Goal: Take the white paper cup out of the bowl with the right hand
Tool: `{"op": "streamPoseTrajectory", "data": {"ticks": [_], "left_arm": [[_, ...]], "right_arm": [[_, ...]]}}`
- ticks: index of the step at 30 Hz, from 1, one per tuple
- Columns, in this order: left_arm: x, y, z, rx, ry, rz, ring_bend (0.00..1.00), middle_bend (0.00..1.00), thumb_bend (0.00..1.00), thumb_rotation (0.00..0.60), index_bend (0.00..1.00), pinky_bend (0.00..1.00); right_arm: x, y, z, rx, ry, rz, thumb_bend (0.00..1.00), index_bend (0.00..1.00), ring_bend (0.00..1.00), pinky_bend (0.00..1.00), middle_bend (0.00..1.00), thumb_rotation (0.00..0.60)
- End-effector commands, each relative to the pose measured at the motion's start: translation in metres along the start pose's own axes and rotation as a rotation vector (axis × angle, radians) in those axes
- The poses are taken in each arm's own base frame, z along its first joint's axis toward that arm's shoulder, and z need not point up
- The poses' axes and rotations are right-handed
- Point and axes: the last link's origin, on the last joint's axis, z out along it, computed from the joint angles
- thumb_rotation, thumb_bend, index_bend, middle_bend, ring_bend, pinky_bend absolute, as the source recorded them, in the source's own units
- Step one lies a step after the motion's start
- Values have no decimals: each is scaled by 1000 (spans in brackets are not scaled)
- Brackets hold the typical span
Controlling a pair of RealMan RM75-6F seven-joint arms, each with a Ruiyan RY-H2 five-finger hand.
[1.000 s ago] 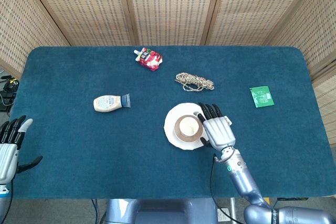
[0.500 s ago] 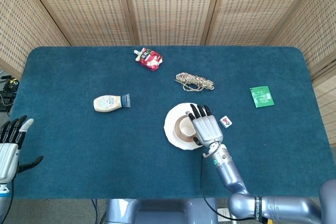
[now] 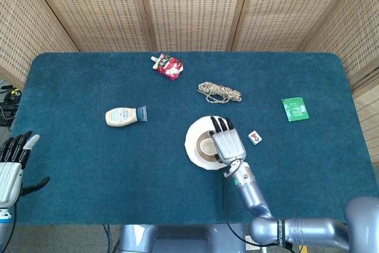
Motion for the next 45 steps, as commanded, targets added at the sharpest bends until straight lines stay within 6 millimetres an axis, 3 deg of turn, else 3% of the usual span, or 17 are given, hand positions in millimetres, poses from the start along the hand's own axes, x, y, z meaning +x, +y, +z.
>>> {"op": "streamPoseTrajectory", "data": {"ticks": [1,10,14,15,19,23,34,42,45], "left_arm": [[0,-1,0,4,-2,-1,0,0,27,600,0,0],[2,-4,1,15,5,-7,0,0,27,600,0,0],[2,-3,1,9,4,-5,0,0,27,600,0,0],[1,-2,0,6,4,-3,0,0,27,600,0,0],[1,-1,0,6,4,1,0,0,27,600,0,0],[0,-1,0,5,5,6,0,0,27,600,0,0],[0,4,-3,-9,8,16,0,0,27,600,0,0],[0,4,-3,-12,9,18,0,0,26,600,0,0],[1,4,-4,-21,18,10,0,0,27,600,0,0]], "right_arm": [[10,-5,-2,15,51,0,464,477,0,43,69,600],[46,2,-9,-8,140,6,459,472,0,47,73,600],[66,20,-16,-55,192,3,456,466,0,47,73,600],[72,33,-18,-96,220,5,456,466,0,47,73,600],[75,56,-22,-148,233,8,454,466,0,46,73,600],[68,79,-24,-201,216,-1,451,465,0,46,73,600],[16,152,-29,-354,84,60,390,463,0,46,70,600],[-5,173,-30,-396,54,71,369,457,0,46,61,600],[-12,177,-32,-405,45,62,328,383,0,44,25,600]]}}
